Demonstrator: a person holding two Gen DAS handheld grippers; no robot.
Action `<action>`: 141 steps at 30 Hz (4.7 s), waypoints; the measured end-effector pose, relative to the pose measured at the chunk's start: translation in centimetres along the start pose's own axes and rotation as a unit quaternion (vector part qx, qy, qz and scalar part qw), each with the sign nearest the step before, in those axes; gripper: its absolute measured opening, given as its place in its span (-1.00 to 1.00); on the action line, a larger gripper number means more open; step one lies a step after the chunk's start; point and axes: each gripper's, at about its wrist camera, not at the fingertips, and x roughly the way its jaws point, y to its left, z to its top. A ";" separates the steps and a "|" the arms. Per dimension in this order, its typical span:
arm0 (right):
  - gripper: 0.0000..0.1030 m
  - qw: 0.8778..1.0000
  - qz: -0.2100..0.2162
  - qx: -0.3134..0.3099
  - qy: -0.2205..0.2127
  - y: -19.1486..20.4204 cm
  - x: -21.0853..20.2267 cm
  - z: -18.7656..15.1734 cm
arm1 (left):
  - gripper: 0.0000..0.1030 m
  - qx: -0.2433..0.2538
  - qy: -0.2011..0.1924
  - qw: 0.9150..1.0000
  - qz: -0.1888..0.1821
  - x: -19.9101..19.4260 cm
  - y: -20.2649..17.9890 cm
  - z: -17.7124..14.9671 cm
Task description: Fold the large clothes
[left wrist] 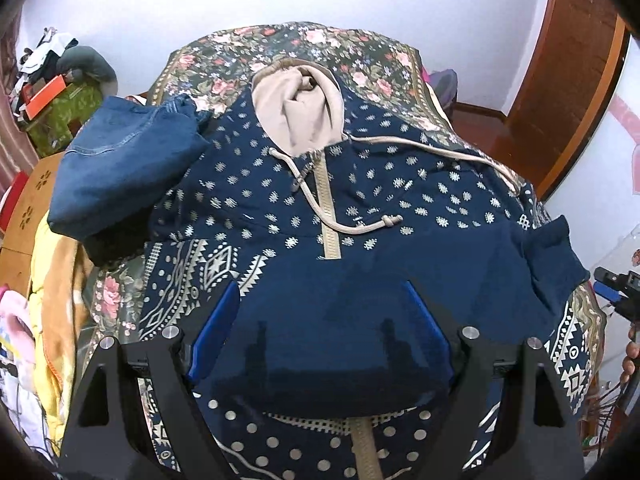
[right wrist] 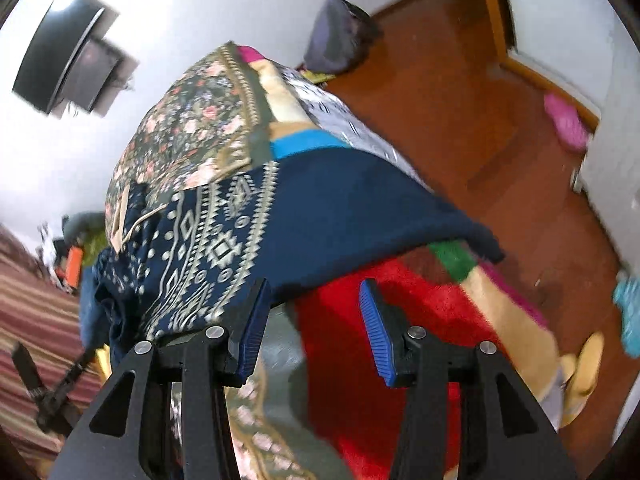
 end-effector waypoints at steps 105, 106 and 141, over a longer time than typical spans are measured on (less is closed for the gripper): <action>-0.13 0.958 -0.028 -0.286 -0.011 13.9 -1.0 -2.7 | -0.76 0.160 0.057 0.973 -0.153 4.0 -13.9 4.6; -0.13 0.957 -0.025 -0.288 -0.011 14.2 -0.9 -2.8 | -0.81 0.153 0.053 0.974 -0.158 3.8 -13.5 4.8; 0.05 0.942 -0.027 -0.335 -0.006 20.3 2.3 -6.2 | 0.30 0.067 0.077 0.994 0.031 3.4 3.0 -1.9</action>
